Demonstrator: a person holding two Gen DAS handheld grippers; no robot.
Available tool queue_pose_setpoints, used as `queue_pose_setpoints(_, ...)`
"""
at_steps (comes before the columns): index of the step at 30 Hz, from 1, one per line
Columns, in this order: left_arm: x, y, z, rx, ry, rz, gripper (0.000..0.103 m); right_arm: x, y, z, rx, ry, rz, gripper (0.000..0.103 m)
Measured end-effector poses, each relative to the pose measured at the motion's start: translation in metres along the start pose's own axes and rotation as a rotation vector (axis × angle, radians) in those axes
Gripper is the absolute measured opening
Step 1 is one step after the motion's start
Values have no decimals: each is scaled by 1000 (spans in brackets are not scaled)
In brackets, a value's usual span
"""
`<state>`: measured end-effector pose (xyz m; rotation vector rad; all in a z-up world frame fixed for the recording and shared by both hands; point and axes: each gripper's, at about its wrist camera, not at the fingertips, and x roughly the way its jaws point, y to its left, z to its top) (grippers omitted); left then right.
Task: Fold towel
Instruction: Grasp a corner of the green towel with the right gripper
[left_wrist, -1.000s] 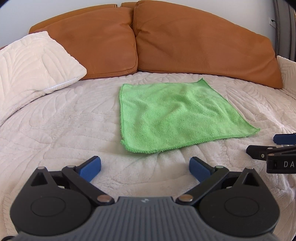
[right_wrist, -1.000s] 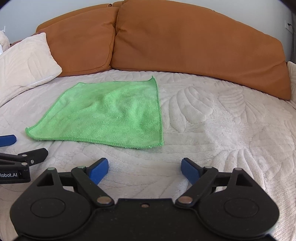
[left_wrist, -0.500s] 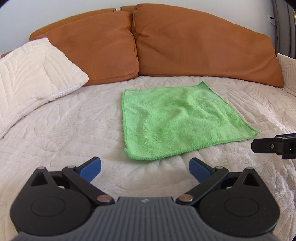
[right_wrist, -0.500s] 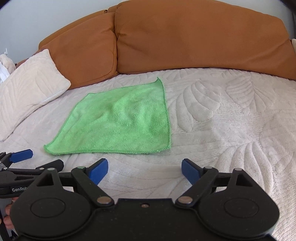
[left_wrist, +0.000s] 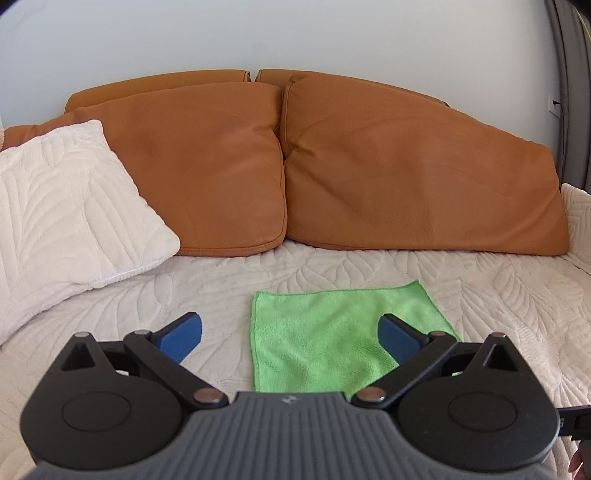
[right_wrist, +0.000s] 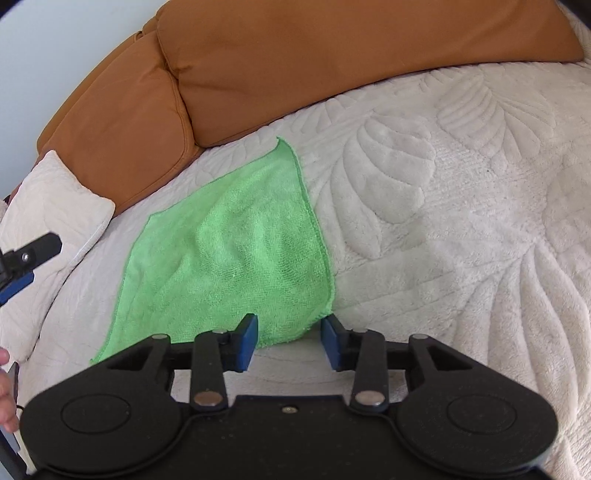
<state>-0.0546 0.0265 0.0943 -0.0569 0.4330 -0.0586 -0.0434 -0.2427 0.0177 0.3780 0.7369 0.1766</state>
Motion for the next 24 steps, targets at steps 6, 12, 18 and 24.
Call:
queue_pose_setpoints(6,-2,8,-2,-38,41,-26,103,4,-8,8,81,-5,9,20)
queue_pose_setpoints(12,13,-1,20,68,96,-103,103,3,-6,8,71,-16,-1,2)
queue_pose_setpoints(18,57,11,24,54,259,-171,102,5,0,13,36,-24,-11,2)
queue_pose_setpoints(24,68,21,21,-26,351,-202,102,7,17,28,-38,-18,-40,2)
